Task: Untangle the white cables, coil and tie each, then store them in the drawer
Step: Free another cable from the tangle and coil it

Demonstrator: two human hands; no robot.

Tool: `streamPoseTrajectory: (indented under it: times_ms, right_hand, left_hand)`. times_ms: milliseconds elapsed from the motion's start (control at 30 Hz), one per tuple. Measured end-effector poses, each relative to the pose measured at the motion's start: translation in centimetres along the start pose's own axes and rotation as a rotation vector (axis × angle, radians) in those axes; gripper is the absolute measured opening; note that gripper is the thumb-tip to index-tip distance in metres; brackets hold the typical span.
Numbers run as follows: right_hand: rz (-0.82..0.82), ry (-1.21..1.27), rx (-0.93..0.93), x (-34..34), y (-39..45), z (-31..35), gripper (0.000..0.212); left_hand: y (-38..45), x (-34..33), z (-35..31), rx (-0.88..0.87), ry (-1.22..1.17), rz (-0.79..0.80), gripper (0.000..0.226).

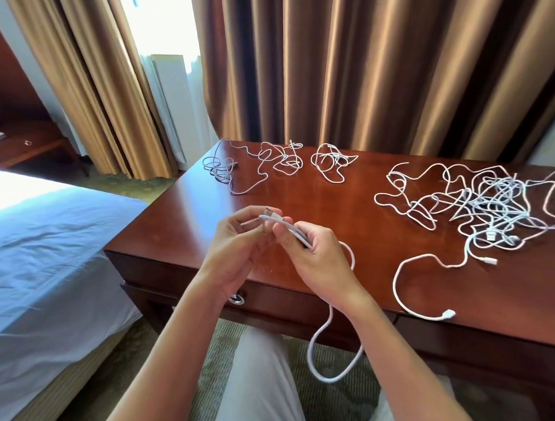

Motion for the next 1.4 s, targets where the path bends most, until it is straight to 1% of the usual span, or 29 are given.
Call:
streamPoseTrajectory:
  times_ms: [100,167,233,333,433,533,600,667,733,767,867,933,967,1000,1067,1133,1167,1233,1267,1333,1400]
  right_hand:
    - [0.007,0.076,-0.014,0.0,-0.7,0.4,0.060]
    - [0.028,0.091,-0.038,0.1,-1.1,0.6,0.057]
    - [0.080,0.136,-0.084,0.0,-1.2,0.5,0.050]
    - [0.129,0.173,-0.153,0.1,-1.0,0.3,0.057]
    - [0.139,0.229,-0.220,0.3,-0.7,0.5,0.047]
    - [0.129,0.314,-0.304,0.5,-0.5,0.6,0.047]
    - [0.123,0.325,-0.305,0.7,-0.5,0.9,0.052]
    - [0.142,0.324,-0.289,0.7,-0.7,1.1,0.058]
    - [0.121,0.282,-0.271,0.5,-0.8,0.8,0.054]
    - [0.094,0.231,-0.255,0.4,-0.8,0.5,0.051]
    - [0.028,0.098,-0.230,0.1,-0.7,-0.3,0.058]
    - [0.036,0.122,-0.242,0.0,-0.8,-0.5,0.060]
    - [0.047,0.140,-0.253,0.1,-0.8,-0.6,0.062]
    - [0.058,0.145,-0.264,0.2,-0.8,-0.6,0.062]
    - [0.082,0.093,-0.243,0.4,-0.8,-0.7,0.057]
    - [0.093,0.012,-0.211,1.1,-0.7,-0.6,0.052]
    - [0.101,0.015,-0.183,1.4,-0.8,-0.4,0.051]
    - [0.114,0.148,-0.132,1.7,-1.0,0.2,0.049]
    - [0.100,0.241,-0.122,1.6,-1.2,0.6,0.043]
    - [-0.008,0.412,-0.115,1.4,-1.5,0.9,0.029]
    - [-0.123,0.493,-0.096,1.3,-1.8,0.8,0.027]
  left_hand:
    - [-0.2,0.1,-0.2,0.032,0.007,-0.037,0.017]
    - [-0.3,0.7,-0.3,0.052,0.068,-0.040,0.015]
    - [-0.5,1.3,-0.7,0.094,0.147,0.029,0.010]
    - [-0.7,2.0,-1.3,0.119,0.226,0.142,0.010]
    - [-0.9,2.0,-1.7,0.090,0.295,0.168,0.013]
    - [-1.0,1.7,-1.8,0.065,0.296,0.218,0.017]
    - [-1.1,1.1,-1.8,0.064,0.267,0.198,0.012]
    - [-1.0,0.5,-1.6,0.039,0.286,0.131,0.016]
    - [-0.8,0.3,-1.4,-0.017,0.398,0.088,0.020]
    - [-0.7,0.4,-1.3,-0.067,0.503,0.085,0.020]
    - [-0.5,0.5,-0.5,-0.262,0.889,0.102,0.028]
    - [-0.7,0.3,-0.1,-0.398,1.079,0.061,0.032]
    - [-0.7,0.3,0.1,-0.435,1.118,0.042,0.034]
    - [-0.7,0.3,0.3,-0.436,1.125,0.039,0.034]
    - [-0.5,0.5,0.3,-0.347,1.087,0.089,0.033]
    - [-0.4,0.6,0.1,-0.242,0.993,0.162,0.027]
    - [-0.4,0.5,0.0,-0.221,0.944,0.169,0.025]
    - [-0.5,0.1,0.0,-0.224,0.837,0.106,0.027]
    - [-0.5,-0.3,0.2,-0.221,0.767,0.056,0.029]
    - [-0.8,-0.9,0.7,-0.205,0.630,-0.045,0.028]
    - [-1.3,-1.4,1.3,-0.190,0.525,-0.122,0.027]
Point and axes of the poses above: each hand's wrist, its own y-axis towards the middle knuckle, its own x-axis out of the back of the hand, z = x × y, the point moved 1 cm from there along y, towards the middle knuckle, and after that the axes turned 1 degree about -x, right-handed, at the moved point
